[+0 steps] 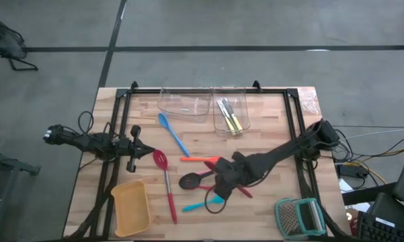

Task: Pick & Place Kitchen Items
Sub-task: Put the red serving spoon into the left transparent bin

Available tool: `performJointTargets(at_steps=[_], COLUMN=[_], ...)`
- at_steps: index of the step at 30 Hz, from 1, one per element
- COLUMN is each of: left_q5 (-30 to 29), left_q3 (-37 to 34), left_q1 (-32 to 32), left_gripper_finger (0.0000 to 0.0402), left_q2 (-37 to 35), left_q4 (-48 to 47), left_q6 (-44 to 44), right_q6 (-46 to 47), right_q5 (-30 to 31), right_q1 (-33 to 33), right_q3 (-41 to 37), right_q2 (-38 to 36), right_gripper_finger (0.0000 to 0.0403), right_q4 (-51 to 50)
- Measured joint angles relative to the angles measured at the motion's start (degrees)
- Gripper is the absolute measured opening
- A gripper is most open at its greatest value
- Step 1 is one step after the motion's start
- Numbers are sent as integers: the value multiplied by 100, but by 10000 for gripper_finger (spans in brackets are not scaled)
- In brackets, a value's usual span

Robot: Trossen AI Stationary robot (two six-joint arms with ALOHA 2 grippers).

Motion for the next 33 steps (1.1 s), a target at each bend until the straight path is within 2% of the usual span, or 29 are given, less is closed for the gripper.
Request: performJointTargets(at_steps=[8, 14, 18, 23, 28, 33], left_q5=[0, 1, -1, 0, 1, -2], left_q3=[-1, 0, 2, 2, 1, 0], left_q1=[0, -2, 1, 1, -2, -2], left_gripper_finger=[12, 12, 12, 12, 12, 12], left_q2=[0, 0, 0, 0, 0, 0], left_q4=[1, 0, 1, 0, 0, 0], left_q6=[1, -1, -2, 1, -2, 0], right_q6=[-1057, -1821, -2512, -3748, -4862, -5955], right_q5=[490, 490, 479, 473, 475, 490], right_q1=[-338, -806, -1236, -1803, -2266, -2641], right_q3=[669, 1044, 1146, 1150, 1150, 1150], right_q2=[2, 2, 15, 15, 15, 18], right_gripper_finger=[36, 48, 42, 36, 48, 37], right_q4=[22, 165, 529, 1335, 2352, 3344])
